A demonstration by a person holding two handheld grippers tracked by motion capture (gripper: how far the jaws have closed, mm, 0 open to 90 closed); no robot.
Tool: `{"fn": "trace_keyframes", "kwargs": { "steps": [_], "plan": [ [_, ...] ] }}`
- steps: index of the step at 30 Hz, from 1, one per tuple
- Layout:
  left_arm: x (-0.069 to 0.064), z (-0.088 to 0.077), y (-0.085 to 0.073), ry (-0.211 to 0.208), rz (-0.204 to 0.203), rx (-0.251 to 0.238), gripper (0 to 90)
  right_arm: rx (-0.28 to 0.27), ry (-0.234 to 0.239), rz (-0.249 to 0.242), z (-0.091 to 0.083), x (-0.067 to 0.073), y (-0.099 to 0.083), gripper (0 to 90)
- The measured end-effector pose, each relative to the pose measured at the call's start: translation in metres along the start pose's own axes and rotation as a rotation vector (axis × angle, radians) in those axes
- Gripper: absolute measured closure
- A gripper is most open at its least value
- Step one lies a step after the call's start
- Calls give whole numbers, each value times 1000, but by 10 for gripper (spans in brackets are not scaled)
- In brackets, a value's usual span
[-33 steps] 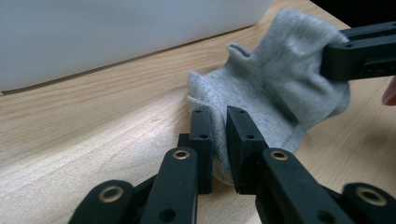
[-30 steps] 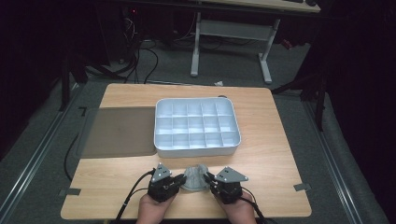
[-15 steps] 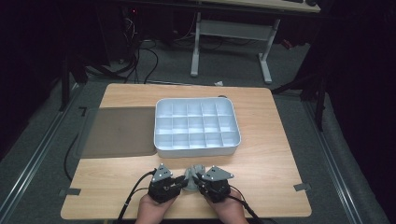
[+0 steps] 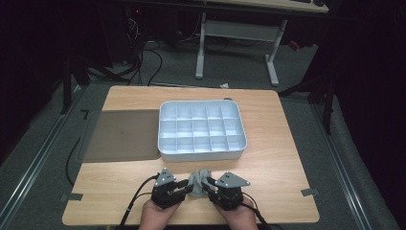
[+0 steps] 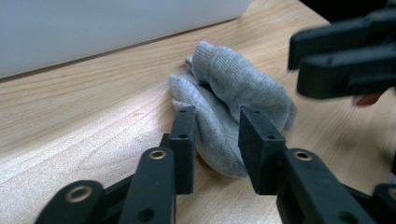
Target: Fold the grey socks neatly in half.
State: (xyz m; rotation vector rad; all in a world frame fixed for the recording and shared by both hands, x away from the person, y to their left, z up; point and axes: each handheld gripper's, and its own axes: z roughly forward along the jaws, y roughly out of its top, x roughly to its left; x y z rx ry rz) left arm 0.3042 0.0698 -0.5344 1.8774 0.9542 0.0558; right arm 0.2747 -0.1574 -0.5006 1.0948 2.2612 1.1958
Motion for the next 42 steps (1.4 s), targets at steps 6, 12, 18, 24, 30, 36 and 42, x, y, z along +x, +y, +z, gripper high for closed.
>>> {"fn": "trace_keyframes", "kwargs": {
  "steps": [6,12,18,24,30,36,42],
  "plan": [
    [3,-10,-1,-14,-35,-3,619,28,7,6,10,3,-4,717],
    [6,-9,-2,14,-40,38,704,62,-4,3,20,2,-10,811],
    [3,-5,-3,32,-9,65,813,53,-6,-22,22,4,-8,862],
    [3,-4,-3,30,-7,70,843,45,-8,-46,25,8,0,860],
    [2,-4,-4,30,-5,70,842,21,-12,-68,23,11,8,861],
    [2,-4,-4,30,-4,72,837,60,5,-86,32,15,6,860],
    [3,-4,-4,29,-4,76,835,70,39,-92,32,19,0,861]
  ]
}}
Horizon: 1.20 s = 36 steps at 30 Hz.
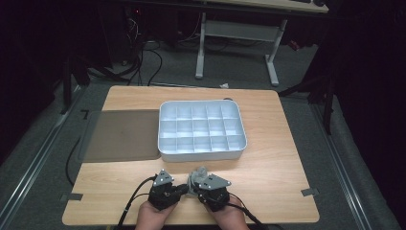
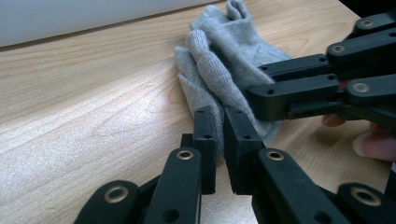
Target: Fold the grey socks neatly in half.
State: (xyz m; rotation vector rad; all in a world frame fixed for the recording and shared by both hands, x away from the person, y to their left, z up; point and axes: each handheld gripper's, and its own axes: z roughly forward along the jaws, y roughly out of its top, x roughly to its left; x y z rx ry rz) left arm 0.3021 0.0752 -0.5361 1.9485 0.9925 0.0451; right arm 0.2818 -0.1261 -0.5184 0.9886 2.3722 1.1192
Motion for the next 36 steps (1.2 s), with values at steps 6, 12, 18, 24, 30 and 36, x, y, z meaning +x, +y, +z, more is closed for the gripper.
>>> {"fn": "trace_keyframes", "kwargs": {
  "steps": [6,12,18,24,30,36],
  "plan": [
    [-1,0,0,2,3,3,834,-13,20,-6,-3,3,-1,861],
    [0,-1,0,-3,-4,0,808,7,29,2,5,4,-6,861],
    [3,-8,2,2,-5,-51,794,10,30,2,7,5,-7,863],
    [1,-20,9,41,38,-134,828,10,34,8,7,5,-7,864],
    [-11,-19,17,32,101,-167,858,11,35,8,7,6,-7,864],
    [-15,-6,23,11,110,-158,864,11,30,12,7,6,-7,863]
  ]
}}
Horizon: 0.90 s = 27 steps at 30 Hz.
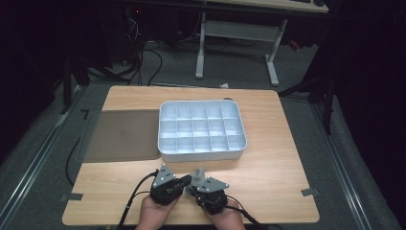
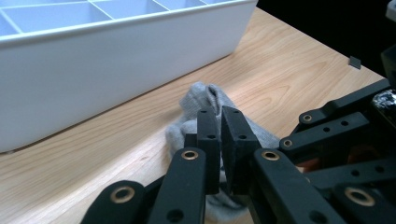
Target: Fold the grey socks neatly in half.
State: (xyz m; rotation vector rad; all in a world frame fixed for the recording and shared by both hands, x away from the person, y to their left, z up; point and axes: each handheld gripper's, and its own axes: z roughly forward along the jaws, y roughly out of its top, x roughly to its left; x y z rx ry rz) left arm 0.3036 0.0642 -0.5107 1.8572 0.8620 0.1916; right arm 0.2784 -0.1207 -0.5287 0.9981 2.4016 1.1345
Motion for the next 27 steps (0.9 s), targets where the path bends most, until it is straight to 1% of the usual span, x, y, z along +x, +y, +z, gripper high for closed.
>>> {"fn": "trace_keyframes", "kwargs": {
  "steps": [2,4,5,6,10,14,15,16,17,18,19,21,22,23,25,27],
  "plan": [
    [0,5,0,-2,5,8,868,-1,-4,2,0,1,0,862],
    [2,11,-1,1,7,29,872,-3,-8,3,0,1,0,860],
    [3,13,-2,4,10,40,874,-3,-8,3,0,1,0,859],
    [6,16,-4,18,12,56,881,-7,-9,2,0,1,-1,857],
    [9,19,-6,27,9,74,886,-10,-10,9,0,2,-1,848],
    [9,21,-7,30,14,78,886,-13,2,13,-3,2,-1,792],
    [10,21,-7,31,17,82,886,-18,7,17,-7,2,0,787],
    [10,22,-7,32,17,84,886,-49,10,18,-16,1,3,788],
    [10,22,-7,32,17,84,887,-49,10,18,-16,1,3,788],
    [10,22,-7,32,15,83,886,-87,-5,18,-28,-1,7,798],
    [10,22,-7,32,17,83,886,-87,-5,18,-28,-1,7,798],
    [9,23,-7,31,21,84,885,-113,-32,18,-36,-7,11,808],
    [9,23,-7,32,29,90,885,-106,-46,33,-38,-14,12,810],
    [9,23,-7,32,29,90,885,-106,-46,33,-38,-14,12,810],
    [8,24,-7,36,32,90,885,-78,-49,44,-33,-20,10,810],
    [8,24,-8,38,37,92,884,-56,-52,47,-28,-22,6,810]
  ]
}}
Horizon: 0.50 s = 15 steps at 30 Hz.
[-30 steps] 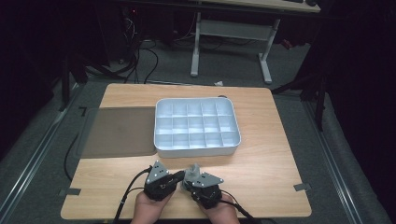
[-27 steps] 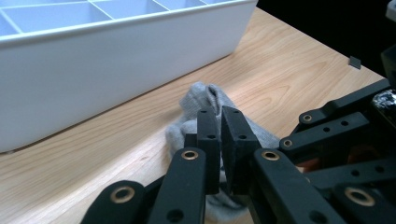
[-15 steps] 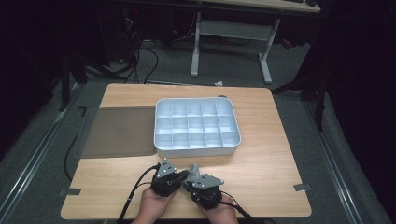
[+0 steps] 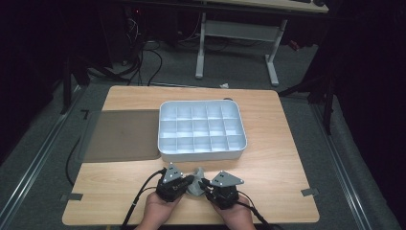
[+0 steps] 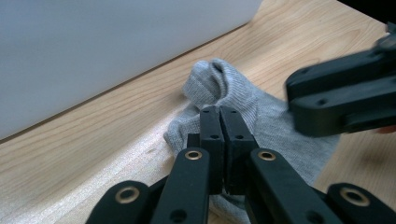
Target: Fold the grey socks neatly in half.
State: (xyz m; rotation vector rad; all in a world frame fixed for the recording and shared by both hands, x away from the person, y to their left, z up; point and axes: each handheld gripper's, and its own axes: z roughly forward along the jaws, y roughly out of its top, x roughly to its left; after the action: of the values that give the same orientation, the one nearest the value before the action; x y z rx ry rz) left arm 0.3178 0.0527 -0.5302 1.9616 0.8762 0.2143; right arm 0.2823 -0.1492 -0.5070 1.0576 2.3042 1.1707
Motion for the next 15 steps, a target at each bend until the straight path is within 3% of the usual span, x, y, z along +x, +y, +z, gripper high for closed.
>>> {"fn": "trace_keyframes", "kwargs": {
  "steps": [5,12,15],
  "plan": [
    [-1,0,-1,12,23,8,883,55,-20,5,9,-5,-10,829],
    [-3,-1,0,22,31,2,866,67,-24,8,12,-5,-13,832],
    [-12,-6,3,-1,35,-27,830,66,-23,8,13,-5,-14,832]
  ]
}}
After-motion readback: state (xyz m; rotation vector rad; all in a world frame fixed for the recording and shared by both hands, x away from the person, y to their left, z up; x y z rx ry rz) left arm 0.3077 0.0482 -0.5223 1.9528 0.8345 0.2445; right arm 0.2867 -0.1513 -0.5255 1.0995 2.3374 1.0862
